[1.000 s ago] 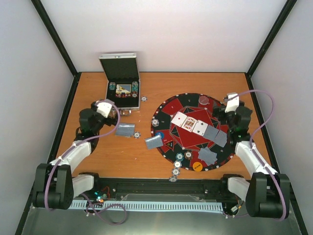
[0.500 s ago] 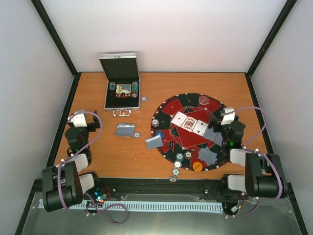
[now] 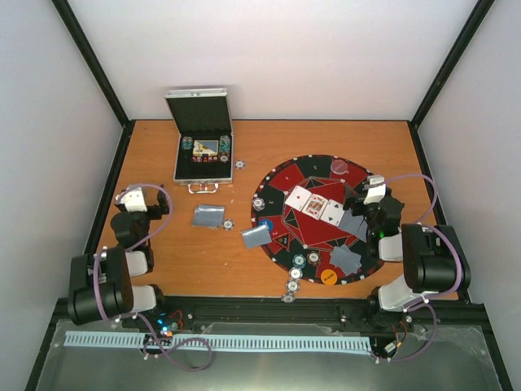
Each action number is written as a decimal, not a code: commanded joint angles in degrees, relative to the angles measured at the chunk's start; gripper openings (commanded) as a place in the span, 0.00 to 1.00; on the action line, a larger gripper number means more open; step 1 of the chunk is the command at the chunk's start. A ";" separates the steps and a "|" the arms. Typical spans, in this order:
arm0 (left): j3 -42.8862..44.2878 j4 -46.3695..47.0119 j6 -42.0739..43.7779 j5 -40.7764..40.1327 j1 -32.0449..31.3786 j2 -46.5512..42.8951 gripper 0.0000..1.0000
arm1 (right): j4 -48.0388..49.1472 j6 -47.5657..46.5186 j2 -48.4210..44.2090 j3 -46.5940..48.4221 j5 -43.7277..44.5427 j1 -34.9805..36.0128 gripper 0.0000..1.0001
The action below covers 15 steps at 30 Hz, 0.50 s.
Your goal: Distribute texas hold em gaming equipment
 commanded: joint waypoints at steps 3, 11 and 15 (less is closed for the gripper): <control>5.66 5.53 0.45 1.60 -2.25 9.00 1.00 | 2.39 -0.56 0.16 1.13 -0.68 0.13 1.00; 7.41 7.53 1.51 2.32 -2.79 13.62 1.00 | 2.03 0.22 0.32 1.53 1.09 0.11 1.00; 7.41 7.84 1.59 2.32 -2.89 13.64 1.00 | 2.03 0.25 0.30 1.52 1.12 0.15 1.00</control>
